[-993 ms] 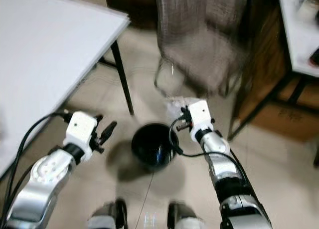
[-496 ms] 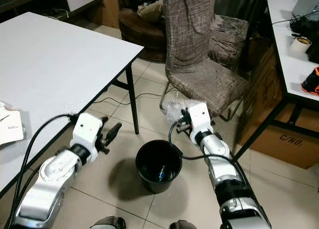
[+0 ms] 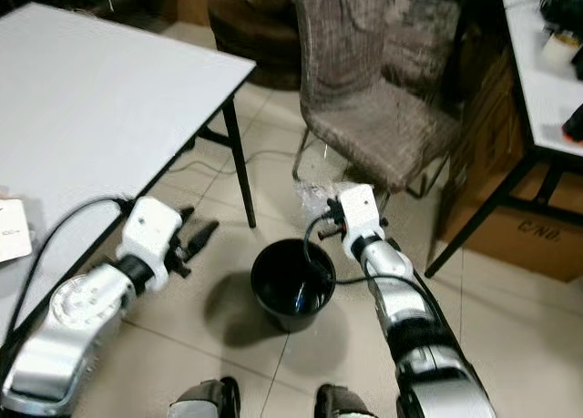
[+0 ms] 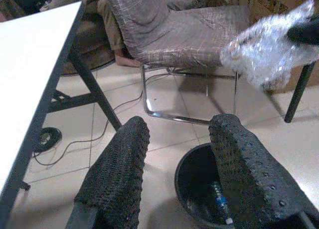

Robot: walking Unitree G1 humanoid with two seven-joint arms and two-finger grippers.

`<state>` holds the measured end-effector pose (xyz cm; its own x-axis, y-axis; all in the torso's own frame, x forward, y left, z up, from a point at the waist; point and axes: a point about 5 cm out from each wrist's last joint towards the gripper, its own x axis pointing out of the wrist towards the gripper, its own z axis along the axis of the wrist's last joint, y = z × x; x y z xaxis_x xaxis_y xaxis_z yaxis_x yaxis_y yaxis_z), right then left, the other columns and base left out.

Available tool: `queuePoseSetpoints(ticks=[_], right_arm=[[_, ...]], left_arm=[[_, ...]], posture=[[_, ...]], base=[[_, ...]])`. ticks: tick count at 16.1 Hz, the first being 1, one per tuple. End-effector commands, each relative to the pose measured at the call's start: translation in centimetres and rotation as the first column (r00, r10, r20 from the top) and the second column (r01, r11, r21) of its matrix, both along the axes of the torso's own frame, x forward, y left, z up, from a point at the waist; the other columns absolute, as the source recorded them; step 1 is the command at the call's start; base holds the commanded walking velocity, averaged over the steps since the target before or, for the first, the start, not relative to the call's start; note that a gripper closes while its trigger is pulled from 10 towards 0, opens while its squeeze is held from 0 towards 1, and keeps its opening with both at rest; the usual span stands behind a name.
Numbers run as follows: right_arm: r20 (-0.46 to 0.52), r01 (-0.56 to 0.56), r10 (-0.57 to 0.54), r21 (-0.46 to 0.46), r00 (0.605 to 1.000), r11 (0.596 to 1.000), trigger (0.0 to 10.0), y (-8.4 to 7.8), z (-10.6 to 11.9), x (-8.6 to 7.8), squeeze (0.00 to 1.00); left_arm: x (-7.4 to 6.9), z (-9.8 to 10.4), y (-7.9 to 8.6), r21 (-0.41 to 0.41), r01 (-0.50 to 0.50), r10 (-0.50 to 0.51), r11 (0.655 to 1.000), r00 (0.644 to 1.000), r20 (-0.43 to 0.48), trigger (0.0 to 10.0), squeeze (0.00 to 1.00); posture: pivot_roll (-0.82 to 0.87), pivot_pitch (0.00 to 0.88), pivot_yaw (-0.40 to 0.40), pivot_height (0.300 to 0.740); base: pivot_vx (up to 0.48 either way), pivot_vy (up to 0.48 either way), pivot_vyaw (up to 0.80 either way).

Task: Picking trash to rubbish bin

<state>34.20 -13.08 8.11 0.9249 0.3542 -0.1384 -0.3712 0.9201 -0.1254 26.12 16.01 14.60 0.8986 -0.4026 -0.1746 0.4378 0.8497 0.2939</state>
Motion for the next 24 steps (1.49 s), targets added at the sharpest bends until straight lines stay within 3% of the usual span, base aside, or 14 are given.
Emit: queuePoseSetpoints(ticks=[1,4,10,18,22,24], right_arm=[[-0.016,-0.036,0.036,0.004,0.999,0.999,10.0,0.5,0.1,0.3,0.0],[-0.069,-0.149,0.146,-0.042,0.987,0.988,10.0,1.7,-0.1,0.4,0.0],[-0.059,-0.159,0.155,-0.075,0.986,0.984,10.0,1.3,0.1,0.7,0.0],[-0.062,-0.111,0.108,-0.052,0.992,0.992,10.0,0.9,-0.2,0.8,0.0],[-0.119,-0.207,0.2,-0.048,0.973,0.977,10.0,2.0,-1.4,-0.1,0.0],[-0.149,-0.189,0.183,-0.02,0.972,0.982,10.0,2.4,-2.1,-0.5,0.0]], left_arm=[[0.0,0.6,0.0,-0.004,0.023,-0.023,1.0,1.0,0.009,10.0,0.0],[-0.5,0.1,-0.1,-0.042,0.046,-0.046,0.998,0.999,-0.012,10.0,0.0],[-1.2,-1.3,-0.4,-0.039,0.029,-0.031,0.999,0.998,-0.05,10.0,0.0],[-1.6,-0.6,-1.1,-0.007,0.115,-0.115,0.993,0.992,-0.053,10.0,0.0],[-2.1,0.4,-1.5,-0.011,0.152,-0.152,0.988,0.988,-0.004,10.0,0.0],[-3.1,-0.3,-1.7,0.017,0.186,-0.185,0.982,0.982,-0.043,10.0,0.0]], posture=[[0.07,0.264,-0.014,0.74],[0.05,0.263,-0.049,0.74],[0.02,0.21,-0.071,0.74],[0.08,0.288,-0.024,0.74],[0.07,0.297,-0.036,0.74],[0.08,0.293,-0.035,0.74]], base=[[0.0,0.0,0.0],[0.0,0.0,0.0],[0.0,0.0,0.0],[0.0,0.0,0.0],[0.0,0.0,0.0],[0.0,0.0,0.0]])
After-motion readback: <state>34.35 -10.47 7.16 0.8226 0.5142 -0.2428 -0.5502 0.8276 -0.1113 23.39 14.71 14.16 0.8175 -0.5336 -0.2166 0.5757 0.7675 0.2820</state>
